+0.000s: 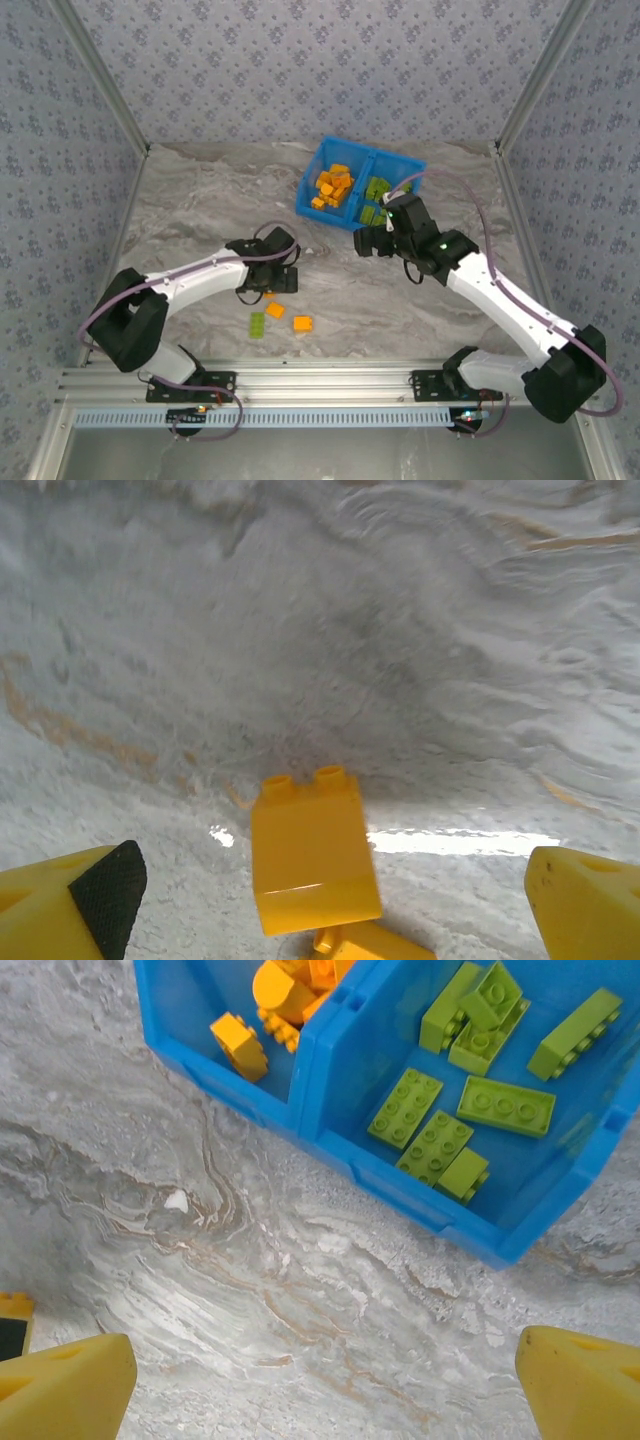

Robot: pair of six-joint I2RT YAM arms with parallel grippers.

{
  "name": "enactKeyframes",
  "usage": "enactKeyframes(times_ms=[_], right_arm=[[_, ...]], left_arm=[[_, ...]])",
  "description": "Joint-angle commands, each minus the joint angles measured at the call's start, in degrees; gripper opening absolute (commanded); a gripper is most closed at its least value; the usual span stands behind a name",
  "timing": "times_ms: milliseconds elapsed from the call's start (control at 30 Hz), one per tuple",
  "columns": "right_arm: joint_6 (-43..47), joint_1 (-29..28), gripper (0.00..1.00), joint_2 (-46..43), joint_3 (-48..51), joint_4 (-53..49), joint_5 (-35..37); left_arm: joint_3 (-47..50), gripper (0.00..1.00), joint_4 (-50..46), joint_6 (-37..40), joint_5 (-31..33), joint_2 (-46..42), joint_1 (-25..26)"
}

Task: Sort the legos into containers by color

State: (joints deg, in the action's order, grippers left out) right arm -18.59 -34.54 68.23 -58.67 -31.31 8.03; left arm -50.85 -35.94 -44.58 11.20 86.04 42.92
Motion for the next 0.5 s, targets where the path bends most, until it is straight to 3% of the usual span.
enactKeyframes(times_ms=[0, 100, 333, 467], right_arm=[[0.14, -0.44, 1.0, 0.59, -2.14, -0.4, -1.15], [0.38, -0.43, 1.0, 0.35, -2.01, -1.18, -0.4], [-0.48, -0.44, 1.0, 0.11, -0.92, -1.29, -0.15], [-0.24, -0.43, 1.0, 0.13, -1.32, -1.21, 0.06]], left_arm=[[1.59, 0.98, 3.85, -10.57, -1.16, 1.69, 0.46], [1.73, 0.92, 3.78, -12.62, 1.59, 3.72, 1.67], [1.23, 0.52, 4.39, -12.76, 4.36, 7.73, 2.02], [1.0, 0.28, 3.84, -12.95, 5.79, 5.61, 2.67]])
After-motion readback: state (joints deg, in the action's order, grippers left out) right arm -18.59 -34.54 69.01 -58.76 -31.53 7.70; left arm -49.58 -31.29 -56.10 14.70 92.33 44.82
